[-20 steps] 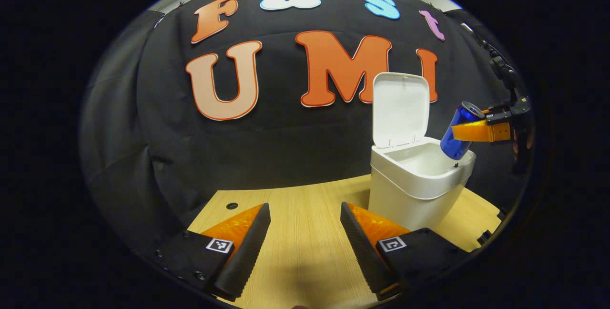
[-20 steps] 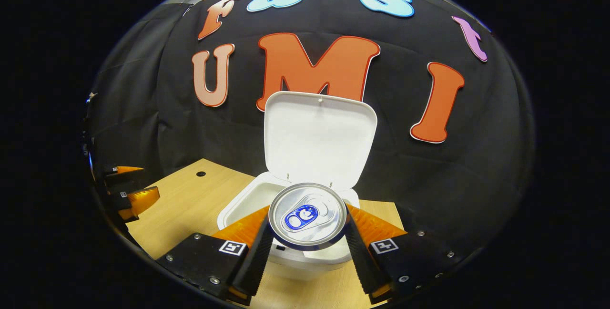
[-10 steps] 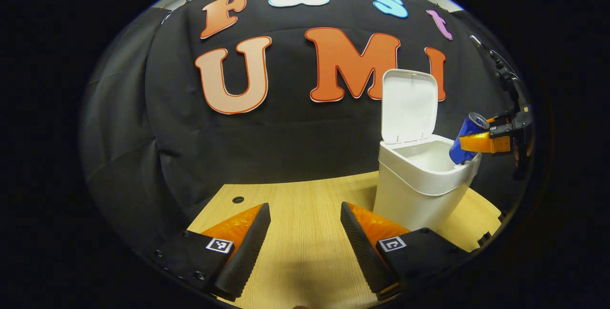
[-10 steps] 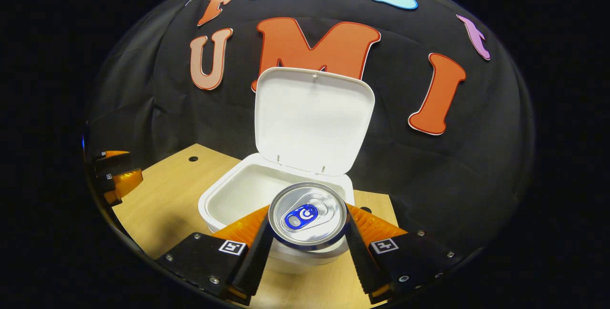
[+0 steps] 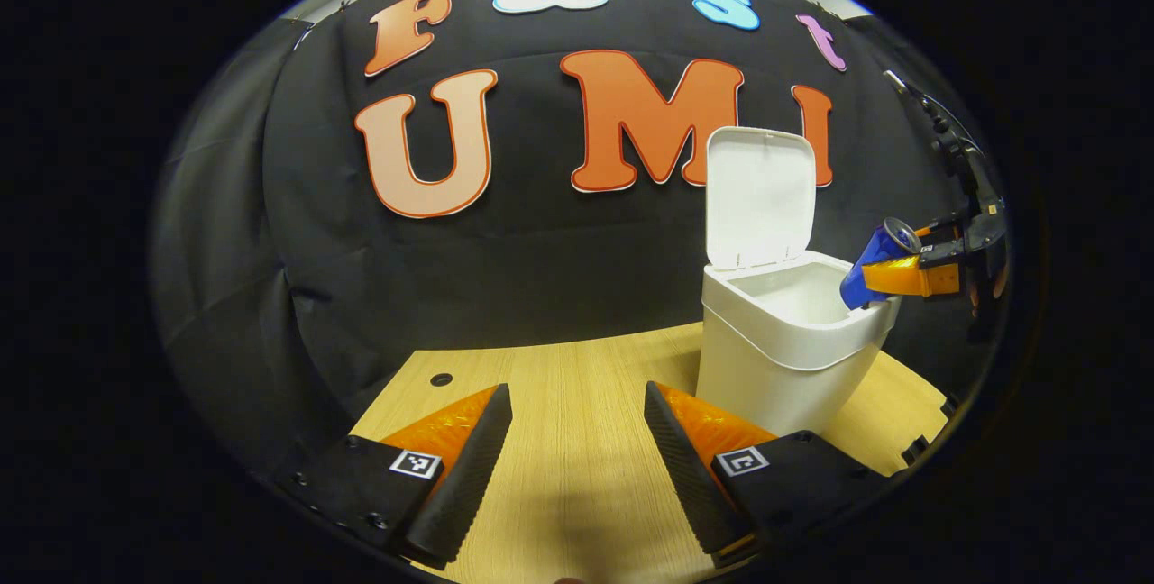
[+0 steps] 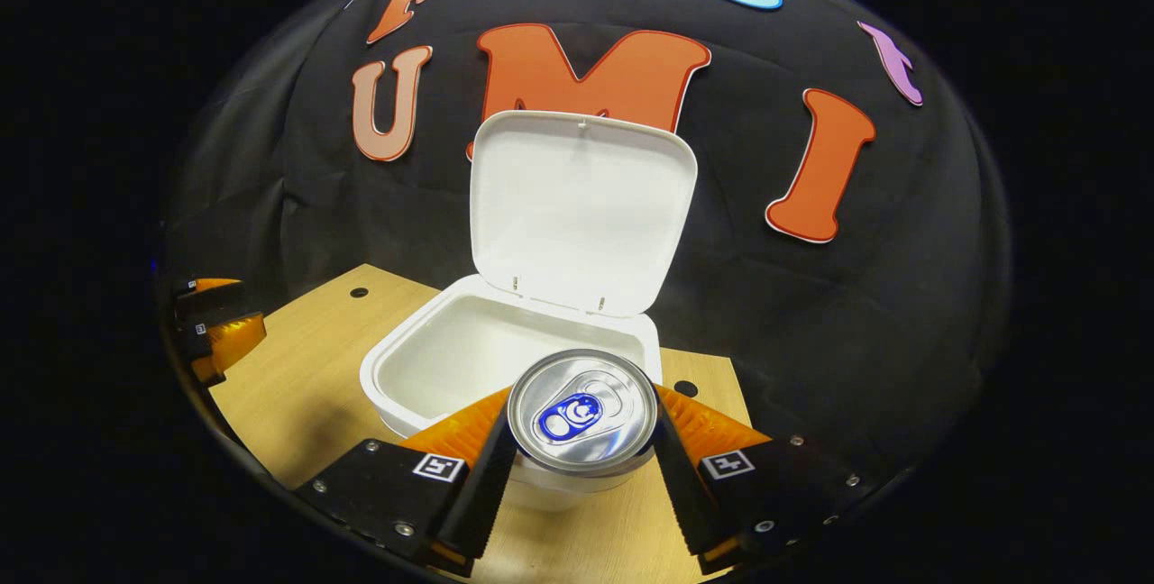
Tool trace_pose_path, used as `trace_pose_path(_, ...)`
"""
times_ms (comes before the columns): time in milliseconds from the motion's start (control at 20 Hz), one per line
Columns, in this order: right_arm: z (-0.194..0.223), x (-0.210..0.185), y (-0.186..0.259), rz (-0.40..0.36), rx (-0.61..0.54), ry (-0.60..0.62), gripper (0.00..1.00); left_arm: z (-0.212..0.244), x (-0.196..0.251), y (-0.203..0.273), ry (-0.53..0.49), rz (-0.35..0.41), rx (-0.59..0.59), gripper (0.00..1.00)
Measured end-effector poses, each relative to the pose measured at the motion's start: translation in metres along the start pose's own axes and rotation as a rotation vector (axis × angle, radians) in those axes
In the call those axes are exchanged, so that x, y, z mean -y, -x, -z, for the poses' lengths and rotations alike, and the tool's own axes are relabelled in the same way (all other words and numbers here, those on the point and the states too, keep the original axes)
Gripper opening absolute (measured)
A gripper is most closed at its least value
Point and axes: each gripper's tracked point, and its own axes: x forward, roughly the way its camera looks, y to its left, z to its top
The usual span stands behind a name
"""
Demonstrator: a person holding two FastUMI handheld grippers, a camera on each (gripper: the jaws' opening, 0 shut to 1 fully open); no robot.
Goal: Press the lid of the desktop garbage bin to open it, pick up the crumpled paper on the desktop and throw it into the bin, then pick up the pop can on the desktop and drop it into the bin, and finally close the garbage bin lid.
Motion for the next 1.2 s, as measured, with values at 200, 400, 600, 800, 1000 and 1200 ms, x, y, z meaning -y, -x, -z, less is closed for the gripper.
trace_pose_path(200, 0.011, -0.001, -0.007, 0.001, -0.027, 0.014, 0.82, 0.001, -0.003, 0.002, -0.009, -0.008, -0.004, 0.95)
trace_pose_path(400, 0.010, -0.001, -0.011, -0.002, -0.025, -0.025, 0.81, -0.003, -0.005, 0.005, -0.026, -0.014, 0.011, 0.97)
trace_pose_path(600, 0.006, 0.000, -0.006, 0.010, -0.009, -0.020, 0.82, -0.010, -0.006, 0.005, -0.035, -0.018, 0.029, 0.94)
trace_pose_path(800, -0.003, 0.001, 0.002, 0.023, 0.034, -0.029, 0.89, -0.023, -0.009, 0.005, -0.012, -0.026, 0.058, 0.94)
trace_pose_path(1000, -0.023, -0.004, 0.013, 0.033, 0.114, -0.049, 0.97, -0.043, -0.018, 0.006, 0.025, -0.031, 0.096, 0.99)
trace_pose_path(1200, -0.046, -0.011, 0.024, 0.046, 0.211, -0.054, 0.98, -0.064, -0.026, 0.006, 0.048, -0.029, 0.140, 0.99)
